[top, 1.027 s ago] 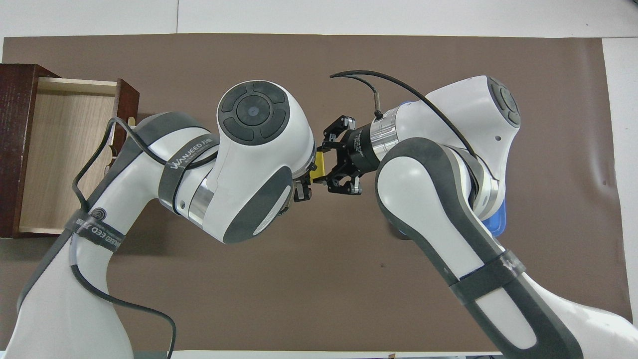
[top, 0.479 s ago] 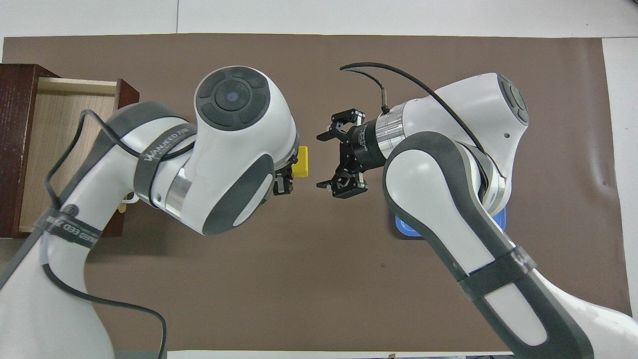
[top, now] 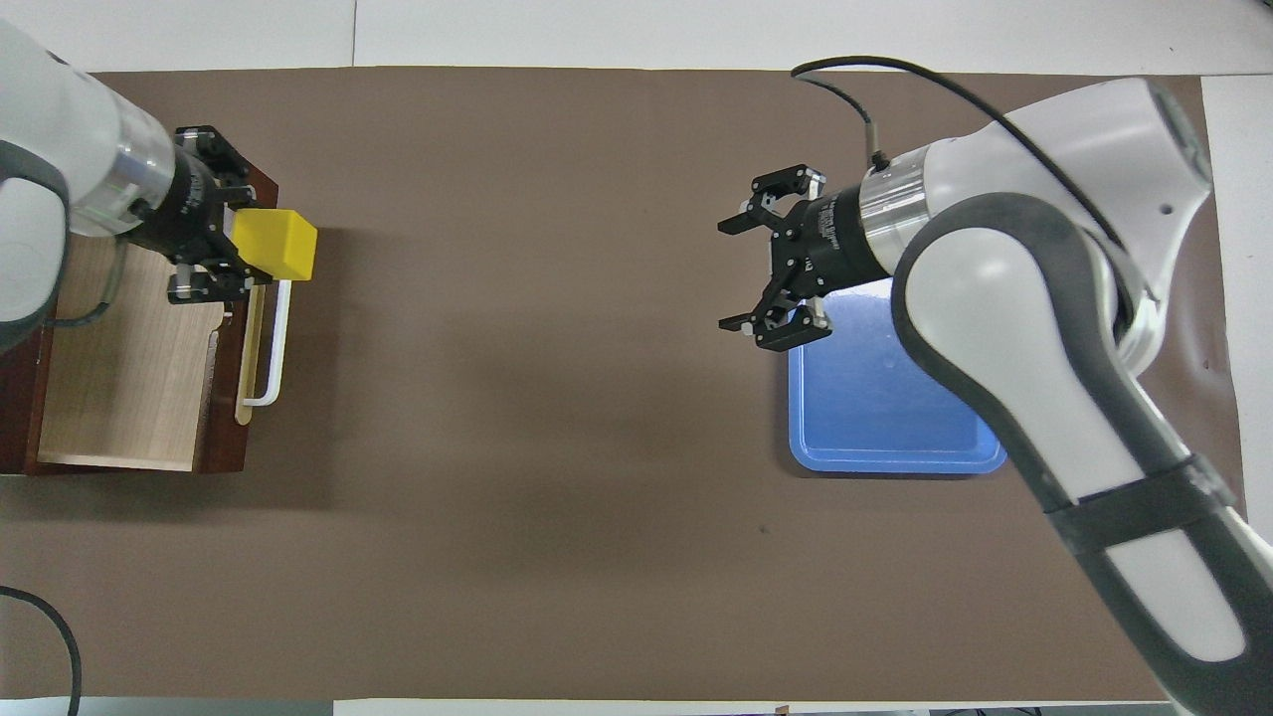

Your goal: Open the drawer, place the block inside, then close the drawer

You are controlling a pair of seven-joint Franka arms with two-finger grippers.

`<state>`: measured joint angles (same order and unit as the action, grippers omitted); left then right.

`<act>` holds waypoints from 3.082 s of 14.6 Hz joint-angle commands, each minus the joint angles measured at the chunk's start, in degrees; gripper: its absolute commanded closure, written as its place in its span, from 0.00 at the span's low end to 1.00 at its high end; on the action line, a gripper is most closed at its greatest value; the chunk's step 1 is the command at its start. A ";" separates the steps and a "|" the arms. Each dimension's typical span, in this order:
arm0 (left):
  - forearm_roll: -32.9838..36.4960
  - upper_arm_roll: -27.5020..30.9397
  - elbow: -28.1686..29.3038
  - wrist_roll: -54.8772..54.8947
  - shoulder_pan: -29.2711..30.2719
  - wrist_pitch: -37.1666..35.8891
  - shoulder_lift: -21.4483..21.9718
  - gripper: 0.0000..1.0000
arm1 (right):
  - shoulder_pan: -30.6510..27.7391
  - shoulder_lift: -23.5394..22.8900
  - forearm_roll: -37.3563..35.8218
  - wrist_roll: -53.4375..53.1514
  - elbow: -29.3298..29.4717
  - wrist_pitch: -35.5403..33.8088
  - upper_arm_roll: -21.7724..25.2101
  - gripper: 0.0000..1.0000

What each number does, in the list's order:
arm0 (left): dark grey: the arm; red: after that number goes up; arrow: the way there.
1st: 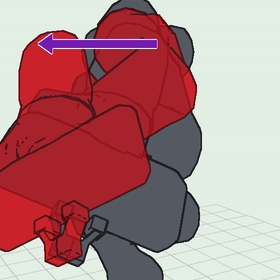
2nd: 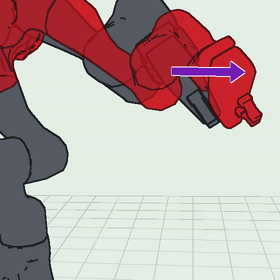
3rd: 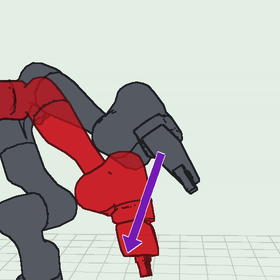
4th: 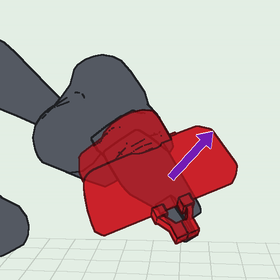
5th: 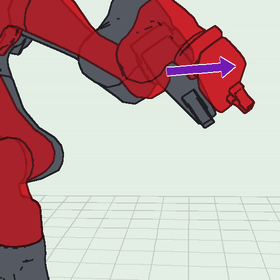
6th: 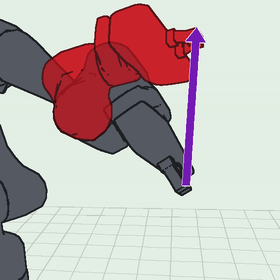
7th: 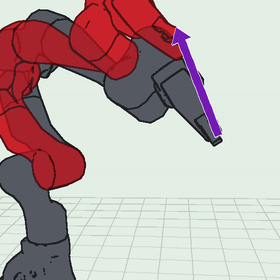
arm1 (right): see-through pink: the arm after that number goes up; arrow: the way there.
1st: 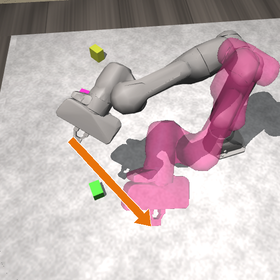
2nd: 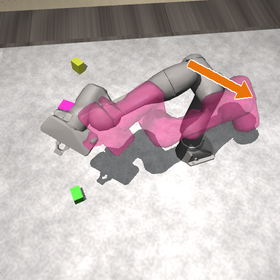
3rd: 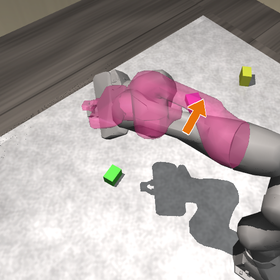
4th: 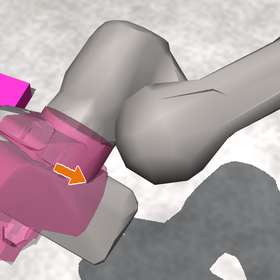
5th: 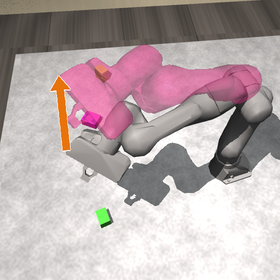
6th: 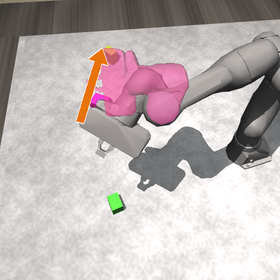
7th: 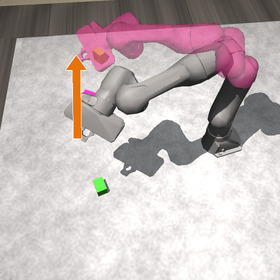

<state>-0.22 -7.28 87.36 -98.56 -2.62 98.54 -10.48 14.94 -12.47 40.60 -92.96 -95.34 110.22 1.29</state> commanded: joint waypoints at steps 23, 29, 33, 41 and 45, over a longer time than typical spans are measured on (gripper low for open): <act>2.67 -2.12 19.95 3.15 1.50 10.79 9.69 0.00 | -23.73 14.94 -41.13 92.61 -1.26 -16.70 -9.02 0.00; 10.49 -1.94 28.75 -0.77 3.74 21.16 9.51 0.00 | -23.12 13.09 -38.84 86.89 4.11 -26.99 -8.84 0.00; 11.03 -1.86 26.74 12.31 11.48 21.52 8.29 0.00 | -22.76 12.92 -41.30 87.95 2.53 -24.71 -8.76 0.00; 11.03 -2.21 25.68 20.94 17.31 21.36 8.37 0.00 | -20.39 12.03 -41.39 89.27 3.49 -24.88 -5.77 0.00; 8.41 -3.61 17.34 37.85 12.03 5.04 11.43 0.00 | -20.39 12.12 -44.10 91.80 3.58 -24.36 -5.94 0.00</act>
<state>9.57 -10.45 108.65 -69.04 11.03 111.50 -1.44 -5.76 -0.28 -1.17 -3.69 -92.21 85.19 -4.84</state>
